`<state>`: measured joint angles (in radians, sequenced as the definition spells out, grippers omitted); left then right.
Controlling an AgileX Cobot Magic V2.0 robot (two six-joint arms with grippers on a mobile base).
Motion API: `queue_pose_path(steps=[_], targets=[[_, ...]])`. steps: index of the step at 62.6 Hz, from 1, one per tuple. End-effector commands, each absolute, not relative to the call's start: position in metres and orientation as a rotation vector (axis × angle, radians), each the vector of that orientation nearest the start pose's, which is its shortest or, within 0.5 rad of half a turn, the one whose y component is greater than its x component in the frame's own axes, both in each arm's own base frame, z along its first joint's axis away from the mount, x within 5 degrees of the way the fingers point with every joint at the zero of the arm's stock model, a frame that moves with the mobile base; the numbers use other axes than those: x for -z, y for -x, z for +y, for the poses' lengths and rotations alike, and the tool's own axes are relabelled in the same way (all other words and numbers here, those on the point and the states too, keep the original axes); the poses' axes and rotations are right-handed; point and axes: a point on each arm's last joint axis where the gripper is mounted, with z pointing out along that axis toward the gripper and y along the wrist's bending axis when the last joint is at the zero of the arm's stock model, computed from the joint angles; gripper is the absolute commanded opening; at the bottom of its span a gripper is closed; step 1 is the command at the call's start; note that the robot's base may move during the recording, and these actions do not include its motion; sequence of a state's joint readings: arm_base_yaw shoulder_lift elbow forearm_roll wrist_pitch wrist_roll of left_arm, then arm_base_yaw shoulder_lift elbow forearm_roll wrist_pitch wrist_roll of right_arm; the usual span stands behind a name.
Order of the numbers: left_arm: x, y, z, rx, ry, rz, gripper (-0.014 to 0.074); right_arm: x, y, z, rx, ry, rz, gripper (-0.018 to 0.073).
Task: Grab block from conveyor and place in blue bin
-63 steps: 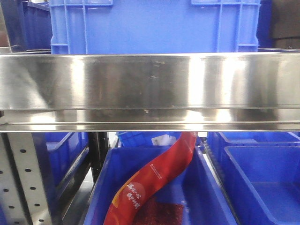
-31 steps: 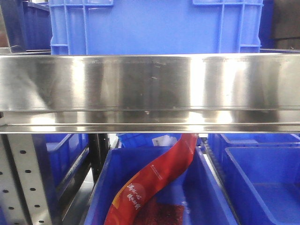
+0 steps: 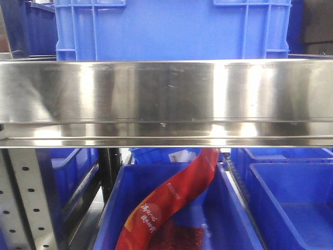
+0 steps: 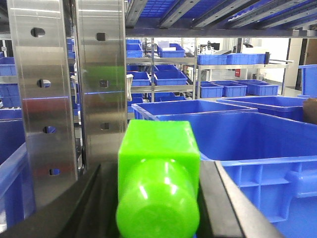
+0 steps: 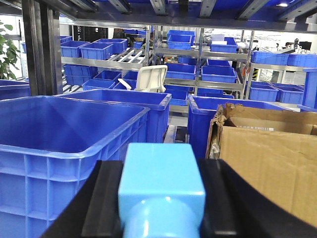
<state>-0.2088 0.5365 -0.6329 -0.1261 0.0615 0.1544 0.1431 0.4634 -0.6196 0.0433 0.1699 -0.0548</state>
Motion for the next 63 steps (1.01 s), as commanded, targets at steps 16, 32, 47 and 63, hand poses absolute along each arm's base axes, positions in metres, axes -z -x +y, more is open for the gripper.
queue_pose_path(steps=[16,32,47,63], targets=[[-0.379,-0.107,-0.024,0.163,-0.180,1.440,-0.0111,-0.376,-0.091,0.014,-0.132,0.103,1.455,-0.0162],[-0.416,-0.126,-0.030,0.139,-0.231,1.529,-0.0111,-0.417,-0.107,0.023,-0.174,0.152,1.433,-0.0162],[-0.443,-0.171,-0.055,0.188,-0.321,1.599,-0.0111,-0.424,-0.163,0.052,-0.246,0.242,1.544,-0.0162],[-0.452,-0.217,-0.111,0.299,-0.478,1.619,-0.0111,-0.426,-0.216,0.079,-0.273,0.292,1.627,-0.0162]])
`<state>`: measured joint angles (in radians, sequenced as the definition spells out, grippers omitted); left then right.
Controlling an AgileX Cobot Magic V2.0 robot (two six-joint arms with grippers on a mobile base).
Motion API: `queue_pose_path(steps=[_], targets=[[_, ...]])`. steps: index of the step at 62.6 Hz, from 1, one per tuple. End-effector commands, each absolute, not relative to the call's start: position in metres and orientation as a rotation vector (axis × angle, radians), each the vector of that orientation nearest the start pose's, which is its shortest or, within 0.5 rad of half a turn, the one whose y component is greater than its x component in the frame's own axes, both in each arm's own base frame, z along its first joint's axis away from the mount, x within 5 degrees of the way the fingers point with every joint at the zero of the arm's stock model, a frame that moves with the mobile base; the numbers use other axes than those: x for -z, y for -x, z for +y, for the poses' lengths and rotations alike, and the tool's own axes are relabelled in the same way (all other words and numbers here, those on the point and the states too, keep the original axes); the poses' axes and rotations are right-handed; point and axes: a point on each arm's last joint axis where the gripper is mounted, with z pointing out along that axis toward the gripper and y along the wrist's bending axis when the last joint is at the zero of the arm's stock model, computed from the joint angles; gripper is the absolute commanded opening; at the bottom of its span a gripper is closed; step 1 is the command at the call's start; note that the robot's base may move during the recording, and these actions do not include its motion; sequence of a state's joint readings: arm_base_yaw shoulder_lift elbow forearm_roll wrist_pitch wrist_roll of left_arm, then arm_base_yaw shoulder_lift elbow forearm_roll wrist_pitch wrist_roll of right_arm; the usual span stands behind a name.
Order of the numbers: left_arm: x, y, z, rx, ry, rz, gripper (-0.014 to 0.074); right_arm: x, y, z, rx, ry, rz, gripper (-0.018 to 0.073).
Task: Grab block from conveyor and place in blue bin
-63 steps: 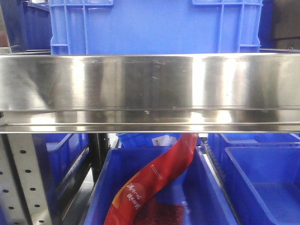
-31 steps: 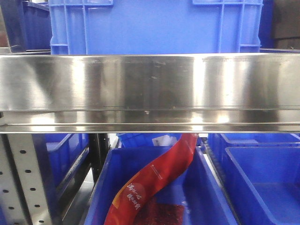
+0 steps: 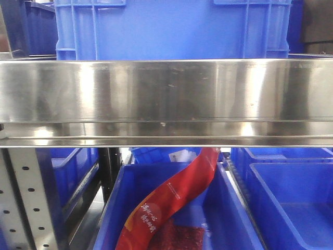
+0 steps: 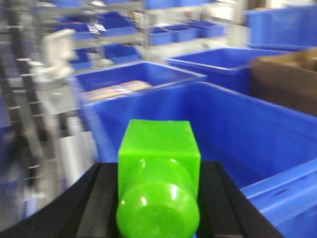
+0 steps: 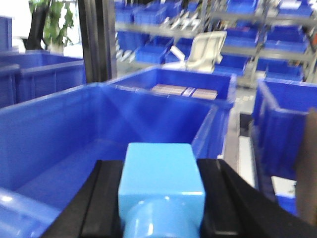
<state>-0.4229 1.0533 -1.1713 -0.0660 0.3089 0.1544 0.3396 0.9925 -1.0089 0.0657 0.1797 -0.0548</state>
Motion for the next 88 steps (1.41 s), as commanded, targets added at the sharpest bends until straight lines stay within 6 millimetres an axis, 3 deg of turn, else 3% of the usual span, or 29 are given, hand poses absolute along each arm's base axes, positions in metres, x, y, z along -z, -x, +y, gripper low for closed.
queue_pose_path(steps=[1,15,27,37,51,56,60,64,72,80,88], targets=[[-0.452,-0.220,-0.114,0.303,-0.485,1.623,-0.0111,-0.425,-0.221,0.081,-0.274,0.295,1.633,-0.0162],[-0.446,-0.269,-0.160,0.371,-0.503,1.599,-0.0111,-0.417,-0.263,0.104,-0.286,0.326,1.689,-0.0162],[-0.432,-0.299,-0.178,0.408,-0.471,1.624,-0.0111,-0.408,-0.292,0.124,-0.307,0.338,1.673,-0.0162],[-0.422,-0.307,-0.183,0.413,-0.468,1.645,-0.0111,-0.405,-0.305,0.132,-0.316,0.336,1.646,-0.0162],[-0.411,-0.314,-0.187,0.412,-0.473,1.678,-0.0111,-0.402,-0.306,0.140,-0.337,0.345,1.645,-0.0155],[-0.411,-0.314,-0.187,0.412,-0.473,1.678,-0.0111,-0.400,-0.308,0.141,-0.336,0.346,1.651,-0.0085],[-0.411,-0.314,-0.187,0.412,-0.473,1.678,-0.0108,-0.396,-0.311,0.142,-0.336,0.347,1.663,0.0043],[-0.411,-0.314,-0.187,0.412,-0.474,1.680,-0.0054,-0.395,-0.312,0.143,-0.348,0.335,1.671,0.0193],[-0.409,-0.314,-0.187,0.411,-0.480,1.695,0.0195,-0.394,-0.313,0.143,-0.371,0.310,1.677,0.0433],[-0.409,-0.314,-0.187,0.411,-0.482,1.699,0.0384,-0.393,-0.313,0.143,-0.370,0.311,1.681,0.0452],[-0.409,-0.314,-0.187,0.411,-0.482,1.699,0.0383,-0.393,-0.313,0.143,-0.370,0.311,1.681,0.0395]])
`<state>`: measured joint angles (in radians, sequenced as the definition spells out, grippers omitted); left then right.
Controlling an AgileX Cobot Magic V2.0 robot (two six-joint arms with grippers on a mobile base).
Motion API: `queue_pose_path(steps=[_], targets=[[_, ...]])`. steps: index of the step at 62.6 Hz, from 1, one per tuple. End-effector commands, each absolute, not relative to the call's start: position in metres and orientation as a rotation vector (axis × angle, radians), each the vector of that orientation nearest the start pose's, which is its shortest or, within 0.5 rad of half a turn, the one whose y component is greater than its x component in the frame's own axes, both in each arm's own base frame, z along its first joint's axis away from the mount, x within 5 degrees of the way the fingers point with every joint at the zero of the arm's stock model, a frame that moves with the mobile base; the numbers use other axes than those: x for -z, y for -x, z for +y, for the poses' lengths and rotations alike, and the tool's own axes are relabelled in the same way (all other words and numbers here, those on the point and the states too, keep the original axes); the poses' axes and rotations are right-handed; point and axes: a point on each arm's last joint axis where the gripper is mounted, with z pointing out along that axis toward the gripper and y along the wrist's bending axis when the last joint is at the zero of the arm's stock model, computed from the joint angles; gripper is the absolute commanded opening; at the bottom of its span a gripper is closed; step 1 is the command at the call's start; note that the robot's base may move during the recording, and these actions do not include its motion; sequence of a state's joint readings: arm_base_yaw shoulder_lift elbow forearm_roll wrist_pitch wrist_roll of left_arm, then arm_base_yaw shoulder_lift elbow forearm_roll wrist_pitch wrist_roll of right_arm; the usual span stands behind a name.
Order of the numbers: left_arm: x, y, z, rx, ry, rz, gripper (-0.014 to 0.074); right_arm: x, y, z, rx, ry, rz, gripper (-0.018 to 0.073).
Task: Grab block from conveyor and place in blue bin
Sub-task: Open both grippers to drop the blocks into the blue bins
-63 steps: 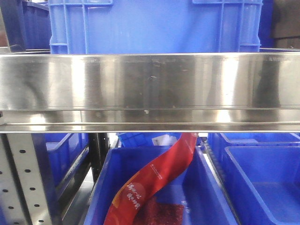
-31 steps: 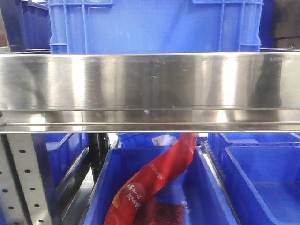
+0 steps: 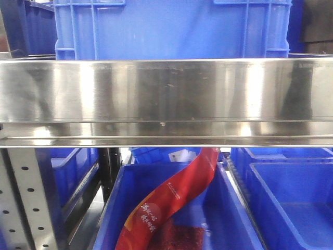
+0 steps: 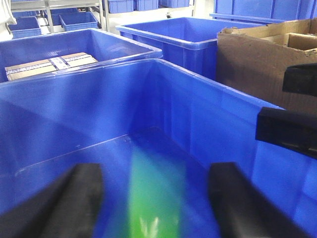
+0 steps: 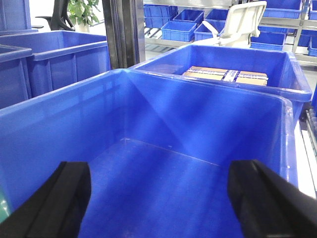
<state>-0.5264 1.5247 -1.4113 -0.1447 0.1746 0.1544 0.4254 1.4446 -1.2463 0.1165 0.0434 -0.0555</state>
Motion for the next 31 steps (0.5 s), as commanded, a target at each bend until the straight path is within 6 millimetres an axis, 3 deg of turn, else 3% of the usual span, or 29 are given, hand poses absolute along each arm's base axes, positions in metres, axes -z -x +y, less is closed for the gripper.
queue_pose_path(steps=[1,12,26,31], targets=[[-0.409,-0.314,-0.187,0.411,-0.482,1.699,0.0381,-0.393,-0.313,0.143,-0.370,0.311,1.681,0.0384],[-0.410,-0.313,-0.187,0.411,-0.481,1.697,0.0288,-0.394,-0.312,0.143,-0.371,0.310,1.676,0.0251],[-0.417,-0.309,-0.182,0.396,-0.482,1.674,-0.0081,-0.404,-0.305,0.140,-0.375,0.305,1.650,-0.0006],[-0.420,-0.309,-0.178,0.382,-0.480,1.668,-0.0111,-0.405,-0.304,0.139,-0.376,0.306,1.652,-0.0114]])
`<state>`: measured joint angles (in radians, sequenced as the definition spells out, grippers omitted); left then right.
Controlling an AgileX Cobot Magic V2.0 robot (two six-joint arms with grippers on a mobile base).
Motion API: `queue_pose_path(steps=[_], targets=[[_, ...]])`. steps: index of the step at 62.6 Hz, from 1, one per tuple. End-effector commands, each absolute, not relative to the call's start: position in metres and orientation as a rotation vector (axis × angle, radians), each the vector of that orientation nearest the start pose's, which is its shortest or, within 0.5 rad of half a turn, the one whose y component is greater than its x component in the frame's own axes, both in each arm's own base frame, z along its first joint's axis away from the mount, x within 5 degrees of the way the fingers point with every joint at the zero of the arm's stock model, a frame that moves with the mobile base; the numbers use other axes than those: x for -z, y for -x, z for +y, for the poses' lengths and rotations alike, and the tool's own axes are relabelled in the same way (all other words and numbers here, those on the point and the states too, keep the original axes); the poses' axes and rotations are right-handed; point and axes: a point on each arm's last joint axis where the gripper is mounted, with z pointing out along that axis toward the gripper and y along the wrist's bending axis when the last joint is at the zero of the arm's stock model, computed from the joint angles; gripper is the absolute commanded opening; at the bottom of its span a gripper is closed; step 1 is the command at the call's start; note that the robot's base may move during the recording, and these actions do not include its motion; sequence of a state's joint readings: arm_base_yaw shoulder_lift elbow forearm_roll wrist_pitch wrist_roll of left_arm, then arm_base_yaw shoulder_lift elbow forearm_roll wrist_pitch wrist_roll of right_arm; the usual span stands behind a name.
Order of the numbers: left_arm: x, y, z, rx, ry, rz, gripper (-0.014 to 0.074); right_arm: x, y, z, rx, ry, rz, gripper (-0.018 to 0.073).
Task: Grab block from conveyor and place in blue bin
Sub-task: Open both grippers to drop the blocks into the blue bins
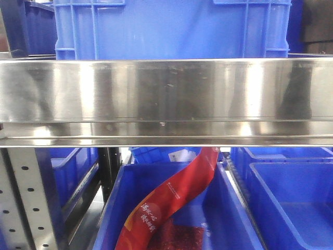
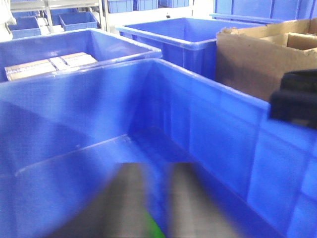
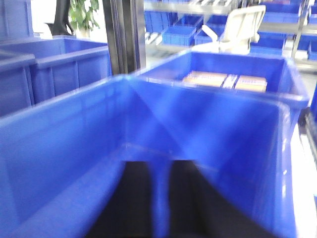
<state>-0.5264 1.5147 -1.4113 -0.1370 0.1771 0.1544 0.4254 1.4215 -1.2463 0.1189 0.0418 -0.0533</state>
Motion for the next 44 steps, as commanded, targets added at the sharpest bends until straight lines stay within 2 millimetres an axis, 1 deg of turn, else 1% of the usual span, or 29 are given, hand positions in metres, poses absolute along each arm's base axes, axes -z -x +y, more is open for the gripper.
queue_pose_path(steps=[1,3,13,16,22,23,28,31,37,40,42,43,44], targets=[[-0.421,-0.309,-0.176,0.379,-0.476,1.667,-0.0111,-0.405,-0.303,0.139,-0.376,0.307,1.653,-0.0133],[-0.422,-0.308,-0.175,0.378,-0.473,1.663,-0.0111,-0.405,-0.303,0.139,-0.378,0.306,1.658,-0.0169],[-0.439,-0.299,-0.159,0.370,-0.437,1.629,-0.0111,-0.415,-0.295,0.135,-0.393,0.288,1.635,-0.0167],[-0.445,-0.294,-0.152,0.362,-0.422,1.614,-0.0111,-0.420,-0.291,0.131,-0.391,0.280,1.620,-0.0167],[-0.449,-0.284,-0.137,0.343,-0.396,1.606,-0.0111,-0.426,-0.285,0.122,-0.380,0.265,1.611,-0.0167],[-0.450,-0.281,-0.131,0.334,-0.385,1.604,-0.0111,-0.426,-0.283,0.120,-0.378,0.262,1.608,-0.0167],[-0.443,-0.270,-0.116,0.307,-0.361,1.623,-0.0111,-0.426,-0.275,0.109,-0.361,0.243,1.607,-0.0167],[-0.434,-0.263,-0.108,0.299,-0.346,1.645,-0.0111,-0.424,-0.267,0.101,-0.347,0.228,1.608,-0.0167],[-0.417,-0.241,-0.088,0.279,-0.304,1.671,-0.0111,-0.413,-0.253,0.083,-0.310,0.191,1.620,-0.0167],[-0.409,-0.230,-0.080,0.270,-0.287,1.673,-0.0111,-0.405,-0.246,0.075,-0.294,0.177,1.632,-0.0167],[-0.404,-0.223,-0.075,0.267,-0.272,1.668,-0.0111,-0.400,-0.238,0.069,-0.284,0.166,1.634,-0.0167],[-0.402,-0.215,-0.070,0.264,-0.259,1.659,-0.0111,-0.398,-0.235,0.067,-0.280,0.162,1.634,-0.0167],[-0.398,-0.213,-0.069,0.263,-0.256,1.667,-0.0111,-0.398,-0.230,0.065,-0.278,0.158,1.628,-0.0167]])
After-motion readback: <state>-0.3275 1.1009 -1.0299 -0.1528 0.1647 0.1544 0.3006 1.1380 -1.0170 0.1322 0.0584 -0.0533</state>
